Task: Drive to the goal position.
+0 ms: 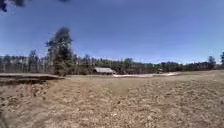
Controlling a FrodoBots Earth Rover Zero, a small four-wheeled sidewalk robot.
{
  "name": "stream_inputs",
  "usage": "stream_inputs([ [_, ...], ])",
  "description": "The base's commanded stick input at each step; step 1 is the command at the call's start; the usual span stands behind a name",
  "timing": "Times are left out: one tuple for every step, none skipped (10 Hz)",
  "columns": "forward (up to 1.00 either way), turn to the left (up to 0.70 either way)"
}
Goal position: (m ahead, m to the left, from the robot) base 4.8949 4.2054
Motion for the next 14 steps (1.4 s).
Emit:
stream_inputs([
  [0.70,0.00],
  [0.70,0.00],
  [0.70,0.00],
  [0.70,0.00],
  [0.70,0.00],
  [0.70,0.00],
  [0.70,0.00],
  [0.70,0.01],
  [0.70,0.07],
  [0.70,0.13],
  [0.70,0.33],
  [0.70,0.35],
  [0.70,0.35],
  [0.70,0.00],
])
